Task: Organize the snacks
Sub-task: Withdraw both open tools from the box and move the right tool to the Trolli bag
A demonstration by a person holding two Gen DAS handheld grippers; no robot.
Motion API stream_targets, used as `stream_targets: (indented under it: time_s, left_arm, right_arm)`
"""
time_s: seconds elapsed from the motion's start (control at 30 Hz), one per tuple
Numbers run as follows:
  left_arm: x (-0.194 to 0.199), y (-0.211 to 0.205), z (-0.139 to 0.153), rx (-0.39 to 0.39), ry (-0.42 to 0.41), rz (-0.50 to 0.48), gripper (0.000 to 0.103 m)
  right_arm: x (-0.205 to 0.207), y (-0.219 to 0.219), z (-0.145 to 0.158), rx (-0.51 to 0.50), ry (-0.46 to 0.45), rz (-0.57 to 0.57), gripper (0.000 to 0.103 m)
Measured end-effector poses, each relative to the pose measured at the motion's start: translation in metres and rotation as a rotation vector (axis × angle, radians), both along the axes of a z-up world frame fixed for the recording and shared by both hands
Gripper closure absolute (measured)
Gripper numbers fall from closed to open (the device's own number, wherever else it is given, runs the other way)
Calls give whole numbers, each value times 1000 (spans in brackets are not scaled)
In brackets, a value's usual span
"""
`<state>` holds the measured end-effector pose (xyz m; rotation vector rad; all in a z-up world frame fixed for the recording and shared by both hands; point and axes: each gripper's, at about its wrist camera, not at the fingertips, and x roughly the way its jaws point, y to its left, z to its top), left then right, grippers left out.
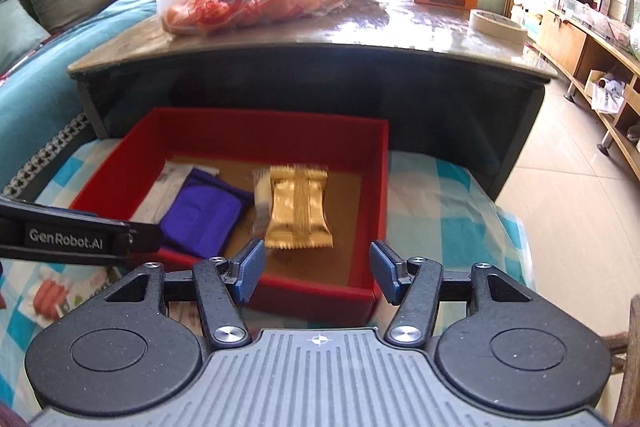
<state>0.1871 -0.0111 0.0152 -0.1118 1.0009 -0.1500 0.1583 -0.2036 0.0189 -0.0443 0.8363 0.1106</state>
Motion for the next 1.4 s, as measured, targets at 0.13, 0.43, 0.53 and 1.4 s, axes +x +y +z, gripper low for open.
stream_targets:
  time_s: [0.13,0.43,0.53,1.4]
  left_arm:
    - [-15,-6,-7,-1,28,-22,6]
    - [-40,-26,-25,20,92,-59,6]
    - [-43,-34,-35,13,139,-67,6]
    - [-94,-86,-55,187,130,-297,7]
  right_arm:
    - [-18,-6,-4,-14,31,-1,37]
    - [-44,-25,-10,-6,81,-17,33]
    - [-46,-34,-11,1,89,-27,33]
    - [-25,-60,-49,20,215,12,32]
